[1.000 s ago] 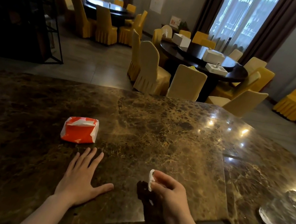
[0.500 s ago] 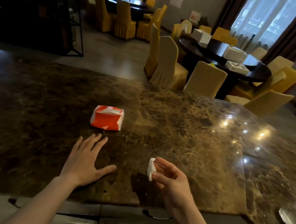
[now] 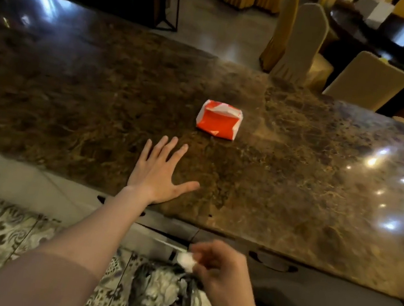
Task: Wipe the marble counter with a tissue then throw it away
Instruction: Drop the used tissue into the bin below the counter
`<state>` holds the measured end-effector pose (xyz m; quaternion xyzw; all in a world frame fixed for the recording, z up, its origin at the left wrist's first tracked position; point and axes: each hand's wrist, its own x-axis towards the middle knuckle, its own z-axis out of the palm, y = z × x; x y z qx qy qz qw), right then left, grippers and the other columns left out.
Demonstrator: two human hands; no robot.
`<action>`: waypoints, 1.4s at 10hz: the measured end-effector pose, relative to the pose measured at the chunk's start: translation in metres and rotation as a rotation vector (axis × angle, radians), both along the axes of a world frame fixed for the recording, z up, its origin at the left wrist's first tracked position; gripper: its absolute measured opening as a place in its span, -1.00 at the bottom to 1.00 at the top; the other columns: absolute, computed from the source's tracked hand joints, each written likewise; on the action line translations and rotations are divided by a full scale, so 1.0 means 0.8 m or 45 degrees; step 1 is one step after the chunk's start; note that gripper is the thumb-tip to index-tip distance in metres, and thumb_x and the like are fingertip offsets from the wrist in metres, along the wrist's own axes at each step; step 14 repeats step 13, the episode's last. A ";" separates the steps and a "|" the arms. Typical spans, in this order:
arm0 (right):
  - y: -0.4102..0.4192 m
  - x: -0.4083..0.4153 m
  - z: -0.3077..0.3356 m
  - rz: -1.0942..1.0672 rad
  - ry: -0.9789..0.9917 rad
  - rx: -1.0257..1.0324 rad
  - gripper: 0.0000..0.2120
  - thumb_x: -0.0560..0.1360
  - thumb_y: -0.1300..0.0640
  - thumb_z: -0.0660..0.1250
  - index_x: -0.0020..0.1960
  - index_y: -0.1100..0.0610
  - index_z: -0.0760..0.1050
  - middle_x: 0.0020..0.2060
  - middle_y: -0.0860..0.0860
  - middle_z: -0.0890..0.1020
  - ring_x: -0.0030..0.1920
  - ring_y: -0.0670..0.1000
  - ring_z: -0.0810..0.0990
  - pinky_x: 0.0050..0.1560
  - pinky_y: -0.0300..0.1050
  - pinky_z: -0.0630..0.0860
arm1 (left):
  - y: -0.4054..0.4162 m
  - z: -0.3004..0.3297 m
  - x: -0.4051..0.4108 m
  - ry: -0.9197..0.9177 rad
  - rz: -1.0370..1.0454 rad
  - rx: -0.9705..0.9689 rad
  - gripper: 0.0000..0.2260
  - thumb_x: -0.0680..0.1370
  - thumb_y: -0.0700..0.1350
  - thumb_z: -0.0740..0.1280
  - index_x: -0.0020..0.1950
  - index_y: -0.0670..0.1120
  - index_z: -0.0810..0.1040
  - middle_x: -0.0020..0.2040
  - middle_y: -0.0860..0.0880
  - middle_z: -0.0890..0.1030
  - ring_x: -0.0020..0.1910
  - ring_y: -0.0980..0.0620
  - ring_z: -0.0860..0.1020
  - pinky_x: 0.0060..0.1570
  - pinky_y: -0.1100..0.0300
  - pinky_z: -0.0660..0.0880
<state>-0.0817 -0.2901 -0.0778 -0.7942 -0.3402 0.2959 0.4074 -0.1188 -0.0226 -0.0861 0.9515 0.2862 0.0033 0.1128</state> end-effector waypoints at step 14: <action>0.025 0.178 0.106 -0.276 -1.058 -0.058 -0.74 0.62 -0.11 0.27 -0.05 0.00 0.65 -0.20 -0.12 0.56 -0.21 -0.12 0.52 -0.24 -0.13 0.56 | 0.000 0.013 0.020 0.145 0.063 0.018 -0.04 0.42 0.65 0.01 0.67 0.15 -0.05 0.71 -0.03 -0.04 0.67 -0.09 -0.12 0.63 -0.14 -0.17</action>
